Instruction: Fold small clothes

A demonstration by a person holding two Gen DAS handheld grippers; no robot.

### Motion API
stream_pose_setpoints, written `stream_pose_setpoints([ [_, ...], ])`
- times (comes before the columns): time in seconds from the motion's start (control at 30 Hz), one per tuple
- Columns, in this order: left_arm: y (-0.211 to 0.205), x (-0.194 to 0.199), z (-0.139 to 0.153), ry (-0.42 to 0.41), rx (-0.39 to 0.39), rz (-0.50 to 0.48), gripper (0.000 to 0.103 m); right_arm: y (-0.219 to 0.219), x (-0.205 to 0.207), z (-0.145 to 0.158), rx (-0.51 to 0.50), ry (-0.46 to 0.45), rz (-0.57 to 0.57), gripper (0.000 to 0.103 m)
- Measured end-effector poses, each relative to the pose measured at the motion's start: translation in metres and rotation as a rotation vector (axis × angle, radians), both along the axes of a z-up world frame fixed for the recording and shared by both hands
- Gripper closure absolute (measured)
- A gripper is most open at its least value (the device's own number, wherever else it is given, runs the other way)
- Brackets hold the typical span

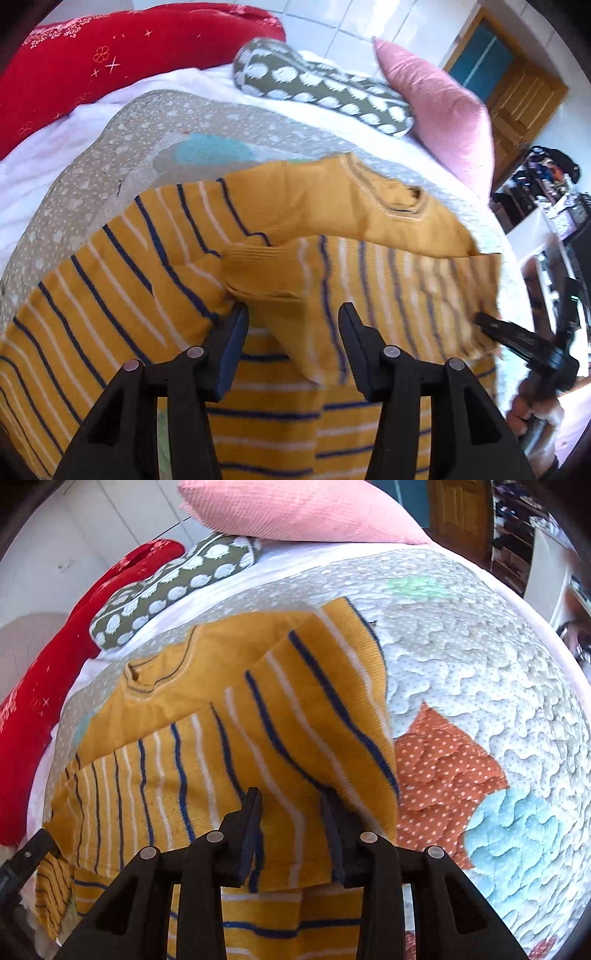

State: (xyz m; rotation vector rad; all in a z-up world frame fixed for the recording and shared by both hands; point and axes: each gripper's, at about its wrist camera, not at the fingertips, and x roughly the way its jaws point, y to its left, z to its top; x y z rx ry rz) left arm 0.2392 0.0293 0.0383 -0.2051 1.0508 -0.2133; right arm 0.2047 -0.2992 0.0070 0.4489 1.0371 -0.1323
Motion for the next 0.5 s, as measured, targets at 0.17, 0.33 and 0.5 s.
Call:
stream_pose_setpoints([
  [0.17, 0.035, 0.018, -0.025, 0.077, -0.023, 0.075, 0.068, -0.018, 0.001, 0.000, 0.002, 0.004, -0.030, 0.081],
  [0.33, 0.058, -0.025, 0.005, 0.034, -0.066, 0.042, 0.068, -0.024, -0.036, 0.025, -0.052, -0.060, -0.059, 0.070],
  [0.5, 0.075, -0.100, 0.019, 0.024, -0.088, -0.004, 0.062, -0.033, -0.127, 0.024, 0.056, -0.083, -0.009, 0.067],
])
